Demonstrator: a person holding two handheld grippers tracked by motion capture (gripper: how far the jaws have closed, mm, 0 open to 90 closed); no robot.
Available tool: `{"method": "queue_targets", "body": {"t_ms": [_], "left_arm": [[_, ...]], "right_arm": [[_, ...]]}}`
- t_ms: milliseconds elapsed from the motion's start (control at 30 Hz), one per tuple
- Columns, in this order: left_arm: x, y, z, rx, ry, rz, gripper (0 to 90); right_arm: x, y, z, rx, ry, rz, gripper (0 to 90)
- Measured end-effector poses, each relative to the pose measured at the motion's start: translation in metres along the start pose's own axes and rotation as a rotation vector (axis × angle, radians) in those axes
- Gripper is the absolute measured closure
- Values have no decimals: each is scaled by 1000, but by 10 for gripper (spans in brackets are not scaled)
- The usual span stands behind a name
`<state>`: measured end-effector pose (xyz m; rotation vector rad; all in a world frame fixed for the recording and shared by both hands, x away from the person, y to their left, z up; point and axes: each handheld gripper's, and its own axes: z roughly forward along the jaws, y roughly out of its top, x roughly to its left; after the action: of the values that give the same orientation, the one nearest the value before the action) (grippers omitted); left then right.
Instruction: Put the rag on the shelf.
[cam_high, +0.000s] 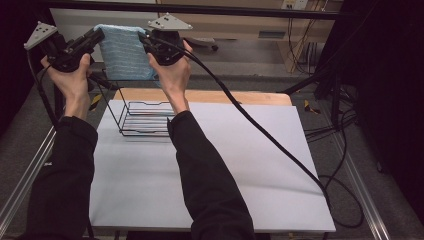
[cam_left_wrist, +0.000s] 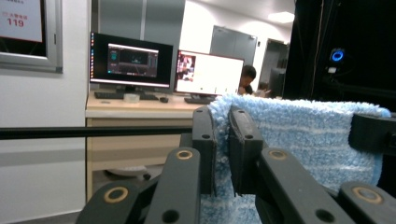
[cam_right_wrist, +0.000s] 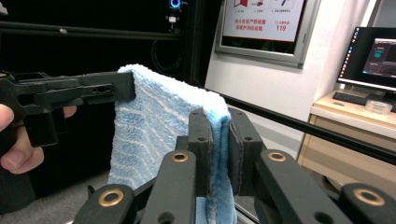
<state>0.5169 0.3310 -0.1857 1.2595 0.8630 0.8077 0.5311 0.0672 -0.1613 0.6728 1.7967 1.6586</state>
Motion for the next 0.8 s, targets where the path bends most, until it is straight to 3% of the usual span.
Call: {"method": "queue_targets", "body": {"t_ms": [233, 533, 667, 800], "left_arm": [[0, -17, 2, 25, -19, -4, 819], [2, -37, -12, 66, -48, 15, 818], [0, -40, -18, 74, -59, 30, 818], [0, -41, -26, 77, -76, 39, 817]], "right_arm": [[-6, -15, 0, 28, -3, 24, 816], [-4, -38, -5, 61, 31, 54, 813], [-3, -47, -7, 69, 47, 68, 812], [1, -51, -11, 68, 63, 52, 811]]}}
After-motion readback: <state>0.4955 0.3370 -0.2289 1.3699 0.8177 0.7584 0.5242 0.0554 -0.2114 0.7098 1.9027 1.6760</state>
